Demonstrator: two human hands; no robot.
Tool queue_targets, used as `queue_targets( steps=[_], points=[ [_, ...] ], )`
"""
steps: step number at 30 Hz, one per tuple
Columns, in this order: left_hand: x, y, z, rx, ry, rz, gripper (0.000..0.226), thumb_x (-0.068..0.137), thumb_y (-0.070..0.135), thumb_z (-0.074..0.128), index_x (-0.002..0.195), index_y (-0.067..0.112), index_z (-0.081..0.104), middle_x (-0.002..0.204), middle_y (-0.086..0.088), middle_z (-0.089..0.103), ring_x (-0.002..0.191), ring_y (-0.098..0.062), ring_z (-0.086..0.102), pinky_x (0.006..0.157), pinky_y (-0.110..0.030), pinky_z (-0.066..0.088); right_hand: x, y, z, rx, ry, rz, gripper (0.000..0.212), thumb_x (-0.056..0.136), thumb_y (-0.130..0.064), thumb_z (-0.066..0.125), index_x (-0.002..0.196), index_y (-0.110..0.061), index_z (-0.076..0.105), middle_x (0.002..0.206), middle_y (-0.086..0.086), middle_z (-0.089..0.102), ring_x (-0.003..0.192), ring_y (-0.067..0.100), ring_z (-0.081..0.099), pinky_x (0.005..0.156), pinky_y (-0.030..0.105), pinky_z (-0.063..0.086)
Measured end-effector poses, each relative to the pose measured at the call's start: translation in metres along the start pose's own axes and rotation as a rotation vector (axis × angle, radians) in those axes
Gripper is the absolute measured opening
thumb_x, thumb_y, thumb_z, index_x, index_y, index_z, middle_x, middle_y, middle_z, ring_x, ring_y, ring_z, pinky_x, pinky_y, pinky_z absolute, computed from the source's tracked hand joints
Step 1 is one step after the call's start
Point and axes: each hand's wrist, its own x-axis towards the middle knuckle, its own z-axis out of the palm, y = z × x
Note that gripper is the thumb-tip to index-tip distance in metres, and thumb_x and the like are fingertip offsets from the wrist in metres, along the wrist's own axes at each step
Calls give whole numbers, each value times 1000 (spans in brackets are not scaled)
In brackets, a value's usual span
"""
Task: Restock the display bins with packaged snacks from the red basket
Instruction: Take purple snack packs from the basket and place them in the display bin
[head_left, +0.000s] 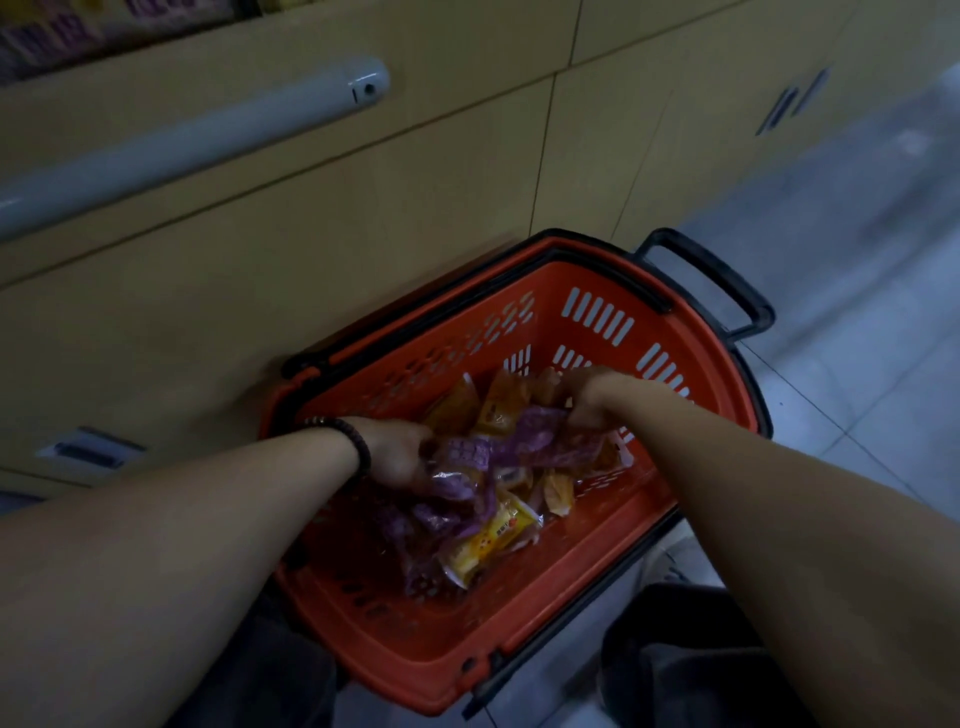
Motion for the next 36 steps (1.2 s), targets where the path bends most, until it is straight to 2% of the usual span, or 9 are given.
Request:
queue_targets(
  steps=[7,11,13,16,18,24,28,32,36],
  points=[
    [8,10,15,-299,-70,17,51,78,34,90,117,12,67,110,-8,74,99,-24,73,85,-37,64,-20,8,9,244,330,-196,73,70,-49,90,132,-27,57,124,1,63,113,25,64,90,35,54],
    [11,17,15,-374,124,-21,17,92,19,76,102,6,73,89,-7,72,74,-17,65,60,-26,51,-8,-16,41,200,171,-180,92,54,-97,65,115,-27,68,106,-6,69,102,19,65,95,37,53],
    [15,15,15,-456,112,-64,16,87,23,79,88,8,74,77,-4,70,63,-15,65,56,-25,52,-8,-24,49,237,127,-139,67,71,-78,66,108,-23,71,99,-3,66,100,22,64,93,33,52],
    [28,6,21,-439,92,-119,69,75,29,82,133,-2,61,114,-13,72,96,-22,71,79,-32,59,-2,-19,50,362,249,-47,57,80,-31,70,134,-17,56,123,15,62,111,35,65,88,34,55],
    [30,4,23,-400,114,-145,117,81,30,82,166,5,6,156,-19,47,135,-29,56,97,-34,55,-2,-16,45,432,231,5,74,81,-23,76,146,-15,41,136,18,55,116,37,62,83,31,52],
    [31,13,22,-493,127,-212,169,61,32,102,154,13,-37,171,-19,20,143,-36,49,96,-47,58,11,-16,42,490,160,-5,105,47,-47,78,143,-15,51,140,6,52,127,25,57,105,30,50],
    [15,25,4,-333,150,-224,141,75,32,94,166,16,-13,172,-15,17,148,-33,41,102,-43,55,10,-24,43,291,156,-47,82,72,-53,72,147,-26,53,148,8,52,133,30,54,110,35,48],
    [-4,33,-5,-354,190,-176,95,76,30,95,147,13,33,117,-3,57,86,-12,55,46,-23,44,3,-36,44,61,117,-56,83,80,-63,68,153,-41,36,158,9,40,143,33,41,118,41,39],
    [-15,28,-8,-356,193,-139,104,55,45,100,139,17,45,124,-9,64,104,-26,68,72,-40,63,12,-54,30,-43,188,-103,70,45,-68,70,104,-39,47,111,0,66,105,30,69,87,47,59]
  ],
)
